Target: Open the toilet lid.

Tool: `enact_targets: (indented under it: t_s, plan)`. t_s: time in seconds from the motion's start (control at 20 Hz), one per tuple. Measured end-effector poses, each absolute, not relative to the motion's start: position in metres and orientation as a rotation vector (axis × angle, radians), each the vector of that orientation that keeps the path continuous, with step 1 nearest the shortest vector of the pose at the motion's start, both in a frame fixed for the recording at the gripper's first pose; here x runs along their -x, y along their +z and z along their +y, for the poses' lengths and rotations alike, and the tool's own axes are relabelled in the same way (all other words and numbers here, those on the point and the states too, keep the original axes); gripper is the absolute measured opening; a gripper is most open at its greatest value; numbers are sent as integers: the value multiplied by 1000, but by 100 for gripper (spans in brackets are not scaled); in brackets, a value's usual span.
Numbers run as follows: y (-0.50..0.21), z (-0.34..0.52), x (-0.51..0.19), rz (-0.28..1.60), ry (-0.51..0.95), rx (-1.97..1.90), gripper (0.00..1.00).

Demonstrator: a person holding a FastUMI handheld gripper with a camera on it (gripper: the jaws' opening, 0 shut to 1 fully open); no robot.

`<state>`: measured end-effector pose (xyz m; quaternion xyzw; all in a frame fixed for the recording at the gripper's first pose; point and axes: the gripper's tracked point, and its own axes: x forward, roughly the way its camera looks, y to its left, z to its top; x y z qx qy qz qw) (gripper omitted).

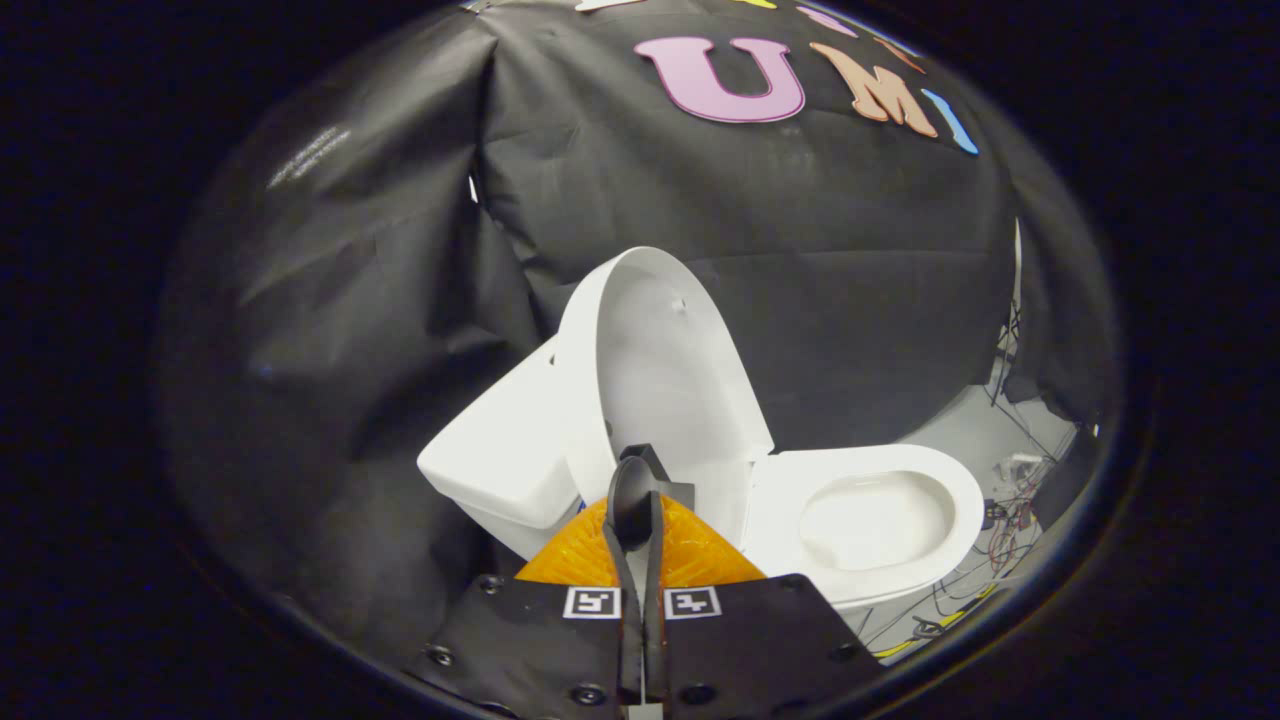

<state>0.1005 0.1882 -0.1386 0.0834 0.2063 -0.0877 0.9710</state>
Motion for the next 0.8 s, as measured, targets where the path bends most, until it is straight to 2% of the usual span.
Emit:
enact_targets:
  t_s: [0.4, 0.45, 0.7, 0.8]
  plan:
    - [-139, 185, -100, 394, -177, -94, 2]
    - [-137, 182, -98, 372, -175, -91, 14]
    - [-142, 192, -79, 330, -95, -170, 14]
    - [-154, 188, -70, 357, -87, -143, 18]
